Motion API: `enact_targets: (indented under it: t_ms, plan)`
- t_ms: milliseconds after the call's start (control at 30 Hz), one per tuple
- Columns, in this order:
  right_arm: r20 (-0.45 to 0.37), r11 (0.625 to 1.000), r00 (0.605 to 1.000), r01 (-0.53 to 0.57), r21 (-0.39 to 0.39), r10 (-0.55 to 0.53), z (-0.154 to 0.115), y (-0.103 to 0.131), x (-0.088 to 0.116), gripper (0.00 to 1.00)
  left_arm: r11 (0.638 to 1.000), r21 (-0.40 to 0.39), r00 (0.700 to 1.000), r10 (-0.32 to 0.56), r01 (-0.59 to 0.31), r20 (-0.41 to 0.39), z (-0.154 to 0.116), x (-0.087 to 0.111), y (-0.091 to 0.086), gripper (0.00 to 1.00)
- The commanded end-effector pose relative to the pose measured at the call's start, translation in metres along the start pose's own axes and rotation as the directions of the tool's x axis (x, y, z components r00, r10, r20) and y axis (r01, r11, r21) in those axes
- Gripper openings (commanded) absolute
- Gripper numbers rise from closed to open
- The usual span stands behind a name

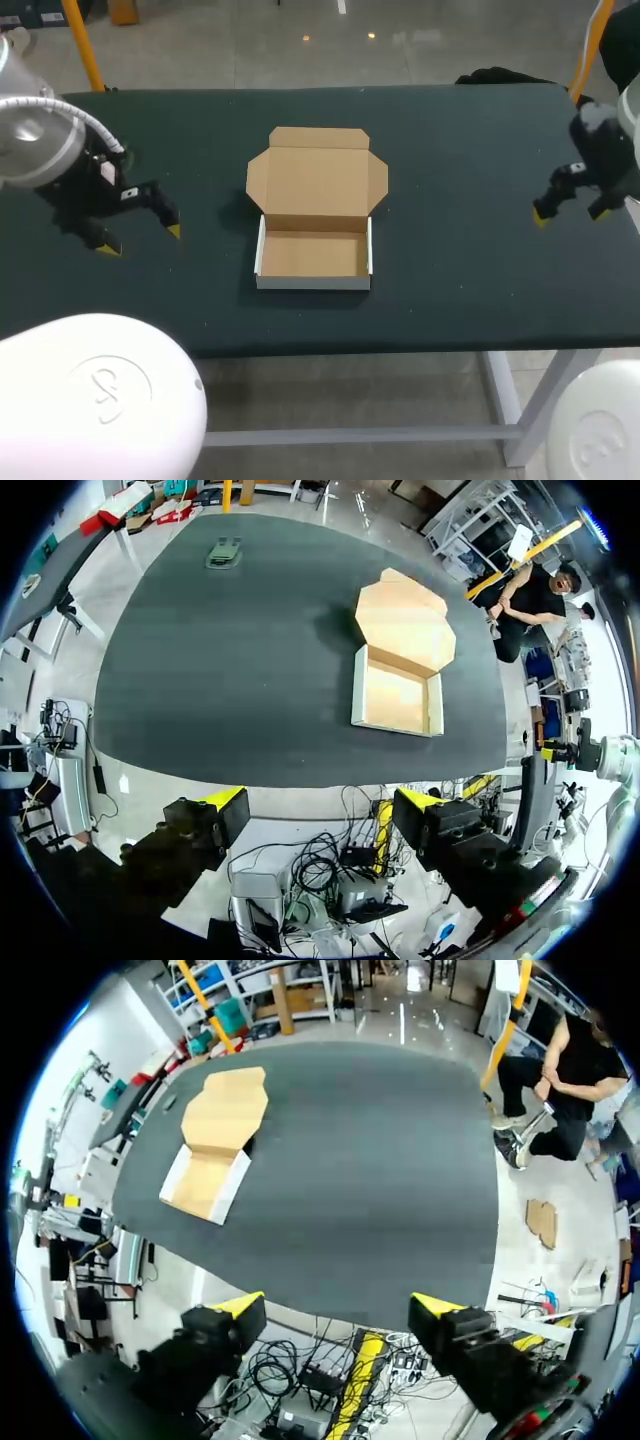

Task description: Assemble the packaging by folding the flat box into shape, placing the metal phone stand inside, and closing the box properly

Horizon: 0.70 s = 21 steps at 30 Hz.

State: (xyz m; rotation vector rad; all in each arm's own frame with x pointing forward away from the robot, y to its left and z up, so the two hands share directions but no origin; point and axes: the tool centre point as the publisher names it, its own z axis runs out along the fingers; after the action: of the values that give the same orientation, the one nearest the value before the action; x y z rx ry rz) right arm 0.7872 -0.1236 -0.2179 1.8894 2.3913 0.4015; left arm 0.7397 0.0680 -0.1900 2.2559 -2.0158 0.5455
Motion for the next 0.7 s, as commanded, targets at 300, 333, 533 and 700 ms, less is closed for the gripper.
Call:
enact_targets:
  t_ms: [300, 333, 533, 700]
  plan:
    - [0.0, 1.0, 1.0, -0.001, 0.008, 0.001, 0.0, 0.002, 0.0, 1.0, 1.0, -0.014, 1.0, -0.005, 0.005, 0.016, 0.003, 0.002, -0.004, 1.0]
    - [0.0, 1.0, 1.0, -0.001, 0.008, 0.001, 0.0, 0.002, 0.0, 1.0, 1.0, -0.015, 1.0, -0.005, 0.005, 0.017, 0.003, 0.003, -0.004, 1.0]
    - [0.0, 1.0, 1.0, -0.001, 0.008, 0.001, 0.0, 0.002, 0.0, 1.0, 1.0, -0.019, 1.0, -0.004, 0.004, 0.021, 0.01, 0.004, -0.008, 1.0]
    - [0.0, 1.0, 1.0, -0.001, 0.008, 0.001, 0.0, 0.002, 0.0, 1.0, 0.999, -0.031, 1.0, -0.008, 0.008, 0.02, 0.016, 0.0, -0.014, 1.0]
